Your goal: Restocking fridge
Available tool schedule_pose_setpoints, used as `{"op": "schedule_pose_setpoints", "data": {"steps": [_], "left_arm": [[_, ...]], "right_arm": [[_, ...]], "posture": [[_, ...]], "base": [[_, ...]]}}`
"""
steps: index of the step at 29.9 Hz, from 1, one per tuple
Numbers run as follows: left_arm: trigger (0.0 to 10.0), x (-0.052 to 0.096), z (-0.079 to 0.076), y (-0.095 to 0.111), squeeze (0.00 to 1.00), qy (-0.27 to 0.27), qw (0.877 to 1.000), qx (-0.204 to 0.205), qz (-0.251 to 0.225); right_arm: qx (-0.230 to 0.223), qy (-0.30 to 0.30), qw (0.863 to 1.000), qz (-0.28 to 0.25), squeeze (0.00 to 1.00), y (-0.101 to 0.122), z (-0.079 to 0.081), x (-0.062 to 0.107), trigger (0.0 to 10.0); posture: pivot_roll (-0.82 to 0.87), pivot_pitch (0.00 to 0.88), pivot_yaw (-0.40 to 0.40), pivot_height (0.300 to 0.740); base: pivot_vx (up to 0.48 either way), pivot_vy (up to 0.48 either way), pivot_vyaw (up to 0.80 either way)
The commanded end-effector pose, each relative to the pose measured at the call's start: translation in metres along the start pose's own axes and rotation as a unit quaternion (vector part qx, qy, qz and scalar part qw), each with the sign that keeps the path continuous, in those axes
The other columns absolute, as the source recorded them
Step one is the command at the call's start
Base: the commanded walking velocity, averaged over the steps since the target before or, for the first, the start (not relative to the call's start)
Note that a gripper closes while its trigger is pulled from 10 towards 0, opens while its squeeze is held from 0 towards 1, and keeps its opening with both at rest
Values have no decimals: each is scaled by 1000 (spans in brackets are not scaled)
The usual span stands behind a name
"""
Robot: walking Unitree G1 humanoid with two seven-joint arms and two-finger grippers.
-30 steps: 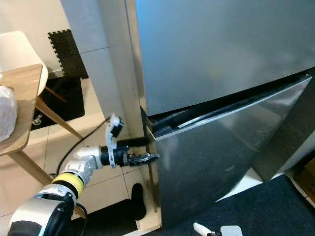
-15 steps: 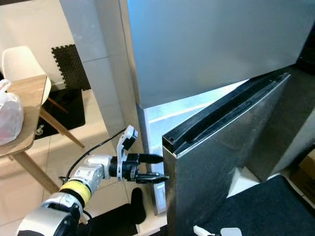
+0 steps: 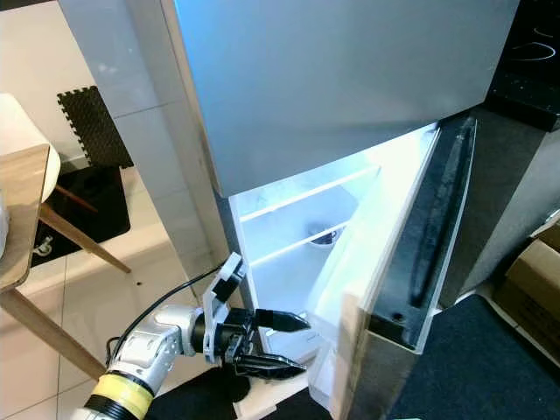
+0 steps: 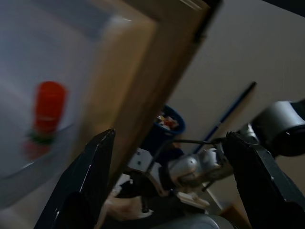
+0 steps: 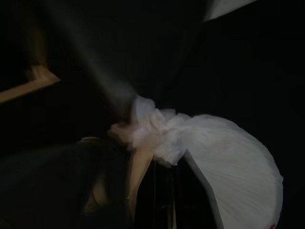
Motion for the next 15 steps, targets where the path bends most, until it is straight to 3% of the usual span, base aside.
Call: {"op": "schedule_pose_setpoints", "data": {"steps": [1, 2, 3, 4, 5, 6, 7, 8, 9, 10, 11, 13, 15], "left_arm": [[10000, 8, 4, -2, 0, 54, 999, -7, -3], [10000, 17, 15, -10, 0, 133, 991, -18, 12], [10000, 17, 15, -10, 0, 133, 991, -18, 12], [10000, 20, 18, -12, 0, 153, 988, -20, 18], [10000, 27, 24, -19, 0, 202, 977, -44, 46], [10000, 27, 24, -19, 0, 202, 977, -44, 46], [10000, 46, 32, -35, 0, 288, 950, -61, 100], [10000, 54, 35, -42, 0, 324, 936, -65, 123], [10000, 54, 35, -42, 0, 324, 936, -65, 123], [10000, 71, 35, -55, 0, 369, 916, -55, 147], [10000, 71, 35, -55, 0, 369, 916, -55, 147], [10000, 89, 34, -70, 0, 426, 889, -22, 168], [10000, 113, 30, -88, 0, 501, 845, 22, 184]], "right_arm": [[5, 7, 1000, 25, 0, -12, 6, 2, 10000], [-2, 8, 999, 33, 0, -18, 6, 3, 10000], [-2, 8, 999, 33, 0, -18, 6, 3, 10000], [-4, 9, 999, 35, 0, -19, 6, 4, 10000], [-5, 11, 999, 42, 0, -22, 7, 4, 10000], [-5, 11, 999, 42, 0, -22, 7, 4, 10000], [-6, 12, 998, 56, 0, -30, 9, 7, 10000], [-6, 12, 998, 62, 0, -34, 10, 8, 10000], [-6, 12, 998, 62, 0, -34, 10, 8, 10000], [-6, 7, 997, 71, 0, -40, 9, 10, 10000], [-6, 7, 997, 71, 0, -40, 9, 10, 10000], [-10, 4, 997, 74, 0, -43, 8, 11, 10000], [-18, -6, 997, 75, 0, -45, 5, 12, 10000]], "posture": [[-164, 99, 92, 726], [-167, 95, 94, 726], [-167, 95, 94, 726], [-167, 95, 94, 726], [-169, 94, 99, 726], [-169, 94, 99, 726], [-174, 89, 106, 726], [-174, 89, 106, 726], [-174, 89, 106, 726], [-173, 86, 110, 726], [-173, 86, 110, 726], [-173, 83, 113, 726], [-167, 79, 120, 726]], "base": [[0, 0, 0], [0, 0, 0], [0, 0, 0], [0, 0, 0], [0, 0, 0], [0, 0, 0], [0, 0, 0], [0, 0, 0], [0, 0, 0], [0, 0, 0], [0, 0, 0], [0, 0, 0], [0, 0, 0]]}}
Point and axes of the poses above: a point about 5 cm out from each wrist's last joint towards the gripper, its own x axis pointing back from the gripper into the wrist, its own y axis along the axis of the wrist's last joint, z = x × y, the point moved 2 cm from there along -x, pointing out of the wrist towards the gripper, and after that the axes turned 10 degrees about -x, right-handed, at the moved point
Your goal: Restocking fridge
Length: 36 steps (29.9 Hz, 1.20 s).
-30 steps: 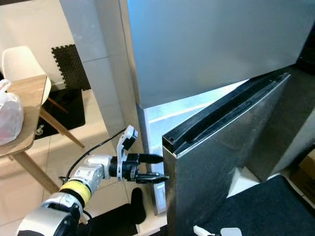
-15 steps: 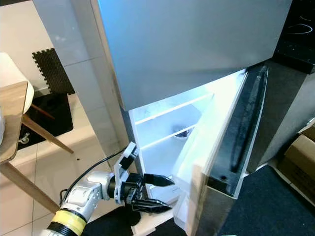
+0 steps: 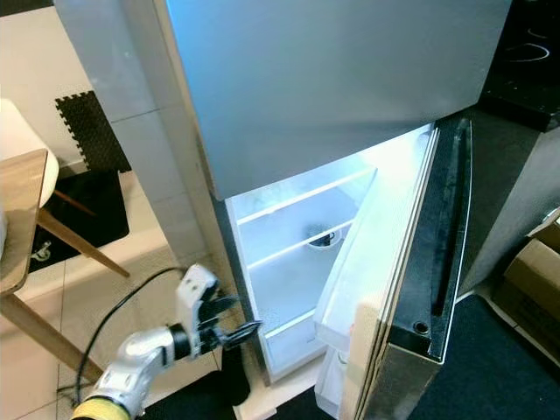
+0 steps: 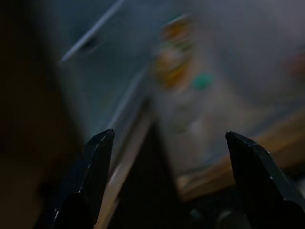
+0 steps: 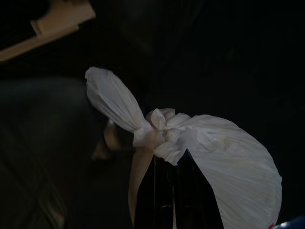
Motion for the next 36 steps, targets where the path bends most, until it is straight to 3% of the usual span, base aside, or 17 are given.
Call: {"op": "schedule_pose_setpoints", "data": {"steps": [1, 2, 3, 5, 6, 8, 9, 10, 15, 22, 36], "left_arm": [[10000, 15, 14, -26, 0, 66, 997, 22, 45], [10000, 15, 14, -26, 0, 66, 997, 22, 45], [10000, 24, 19, -45, 0, 107, 990, 37, 87], [10000, 24, 19, -45, 0, 107, 990, 37, 87], [10000, 54, 28, -89, 0, 209, 959, 36, 189], [10000, 54, 28, -89, 0, 209, 959, 36, 189], [10000, 80, 23, -121, 0, 257, 931, 44, 257], [10000, 85, 18, -130, 0, 256, 926, 47, 273], [10000, 86, 11, -134, 0, 246, 929, 50, 271], [10000, 77, 7, -131, 0, 263, 928, 39, 260], [10000, 59, -3, -121, 0, 234, 943, 10, 235]], "right_arm": [[-10, -4, 1000, 4, 0, -4, 2, 0, 10000], [-10, -4, 1000, 4, 0, -4, 2, 0, 10000], [-16, -9, 1000, 4, 0, -4, 0, 1, 10000], [-16, -9, 1000, 4, 0, -4, 0, 1, 10000], [-25, -16, 1000, 0, 0, -4, -1, 1, 10000], [-25, -16, 1000, 0, 0, -4, -1, 1, 10000], [-28, -17, 999, -5, 0, -5, 1, 2, 10000], [-26, -17, 1000, -5, 0, -5, 2, 1, 10000], [-31, -14, 999, -6, 0, -3, 4, 1, 10000], [-36, -9, 999, -15, 0, 3, 8, -1, 10000], [-43, -9, 999, -21, 0, 10, 7, -3, 10000]], "posture": [[-167, 79, 120, 726], [-167, 79, 120, 726], [-165, 74, 120, 726], [-165, 74, 120, 726], [-162, 64, 123, 726], [-162, 64, 123, 726], [-158, 52, 120, 726], [-158, 52, 120, 726], [-150, 43, 112, 726], [-141, 48, 113, 726], [-140, 64, 119, 726]], "base": [[0, 0, 0], [0, 0, 0], [0, 0, 0], [0, 0, 0], [0, 0, 0], [0, 0, 0], [0, 0, 0], [0, 0, 0], [0, 0, 0], [0, 0, -796], [0, 0, -799]]}}
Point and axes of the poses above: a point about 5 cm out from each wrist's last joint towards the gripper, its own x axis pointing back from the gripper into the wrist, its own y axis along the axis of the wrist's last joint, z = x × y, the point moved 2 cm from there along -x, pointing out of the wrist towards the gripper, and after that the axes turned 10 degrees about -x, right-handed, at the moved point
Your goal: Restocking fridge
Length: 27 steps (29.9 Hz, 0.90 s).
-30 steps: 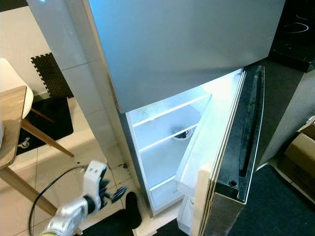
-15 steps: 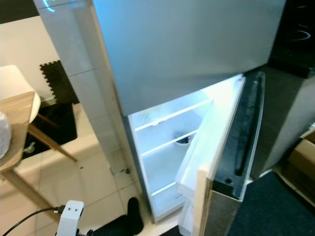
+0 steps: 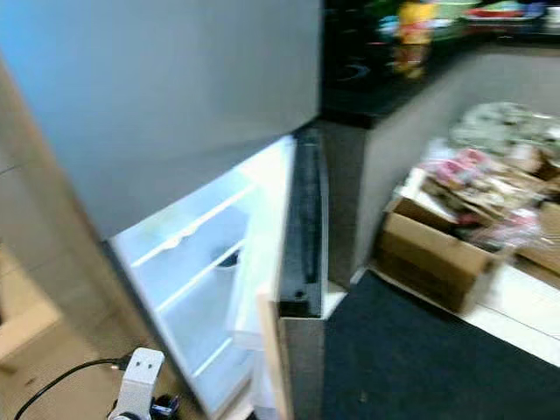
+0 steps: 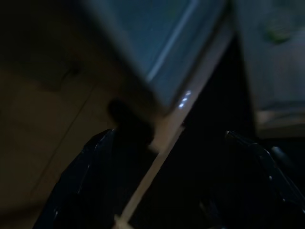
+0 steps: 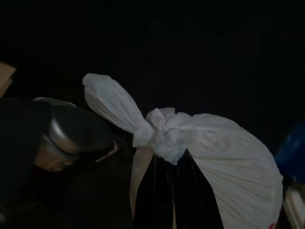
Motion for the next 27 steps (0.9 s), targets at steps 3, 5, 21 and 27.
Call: {"op": "schedule_pose_setpoints", "data": {"steps": [3, 5, 21, 27], "left_arm": [[10000, -1, -6, 0, 0, -9, 1000, 1, -2], [10000, -1, -7, 2, 0, -11, 1000, -2, -5], [10000, -2, -14, 6, 0, -36, 999, -18, -20], [10000, -2, -20, 9, 0, -58, 998, -23, -29]], "right_arm": [[-4, 8, 1000, 0, 0, 1, 6, -1, 10000], [-4, 8, 1000, 0, 0, 2, 5, -1, 10000], [-3, 15, 1000, -2, 0, 17, 9, -6, 10000], [-6, 15, 1000, 3, 0, 13, 13, -5, 10000]], "posture": [[-139, 64, 117, 726], [-137, 65, 115, 726], [-130, 72, 122, 726], [-133, 73, 127, 726]], "base": [[0, 0, -800], [0, 0, -800], [0, 0, -548], [0, 0, 0]]}}
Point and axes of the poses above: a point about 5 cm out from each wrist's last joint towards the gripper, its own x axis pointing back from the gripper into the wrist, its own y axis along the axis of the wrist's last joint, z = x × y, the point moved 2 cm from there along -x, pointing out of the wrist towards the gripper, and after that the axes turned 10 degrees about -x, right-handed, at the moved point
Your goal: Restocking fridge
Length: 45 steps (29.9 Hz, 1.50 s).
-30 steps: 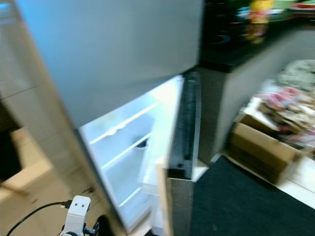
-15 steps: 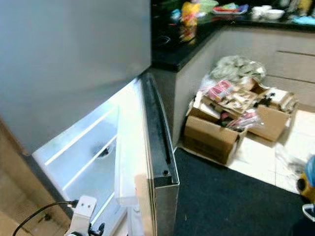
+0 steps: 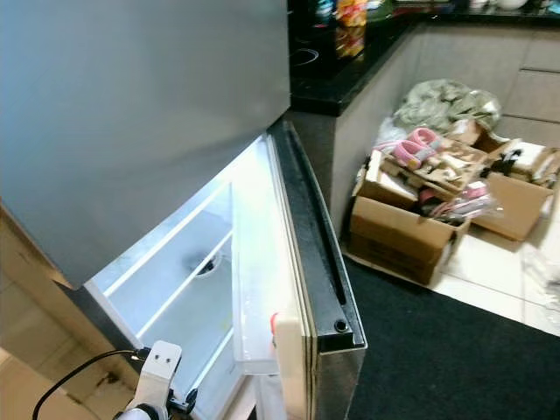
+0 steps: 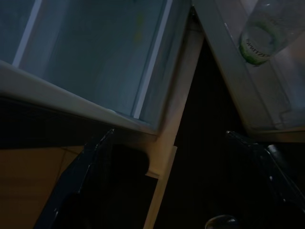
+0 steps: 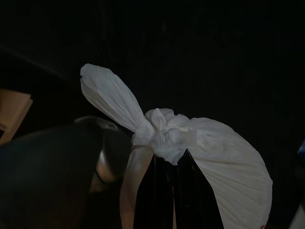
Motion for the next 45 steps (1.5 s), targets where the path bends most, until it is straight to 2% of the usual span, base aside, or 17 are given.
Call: {"op": "schedule_pose_setpoints", "data": {"steps": [1, 3, 10, 19, 32, 40, 45], "left_arm": [[10000, 2, 0, -5, 0, -5, 1000, -3, 7], [10000, 1, -2, -4, 0, -10, 1000, 0, 4], [10000, 0, -4, -2, 0, -16, 1000, 5, 1], [10000, 1, 3, -2, 0, 5, 1000, 9, -4], [10000, 2, 0, -2, 0, -6, 1000, 20, -11], [10000, 3, 0, -3, 0, -3, 1000, 28, -13], [10000, 3, 3, -1, 0, 7, 999, 38, -20]], "right_arm": [[-5, -2, 1000, 12, 0, -9, 2, 2, 10000], [-6, 0, 1000, 20, 0, -17, 11, 3, 10000], [-7, 3, 1000, 30, 0, -28, 24, 6, 10000], [-5, 2, 1000, 29, 0, -27, 21, 5, 10000], [0, 1, 1000, 26, 0, -25, 20, 5, 10000], [2, 1, 1000, 25, 0, -24, 20, 4, 10000], [4, 2, 1000, 24, 0, -23, 20, 4, 10000]], "posture": [[-133, 73, 127, 726], [-133, 73, 127, 726], [-134, 76, 127, 726], [-141, 78, 130, 726], [-146, 72, 131, 726], [-148, 65, 129, 726], [-152, 60, 129, 726]], "base": [[0, 0, 0], [0, -439, 0], [0, -474, 0], [0, -107, 0], [0, 0, 0], [0, -480, 0], [0, 0, 0]]}}
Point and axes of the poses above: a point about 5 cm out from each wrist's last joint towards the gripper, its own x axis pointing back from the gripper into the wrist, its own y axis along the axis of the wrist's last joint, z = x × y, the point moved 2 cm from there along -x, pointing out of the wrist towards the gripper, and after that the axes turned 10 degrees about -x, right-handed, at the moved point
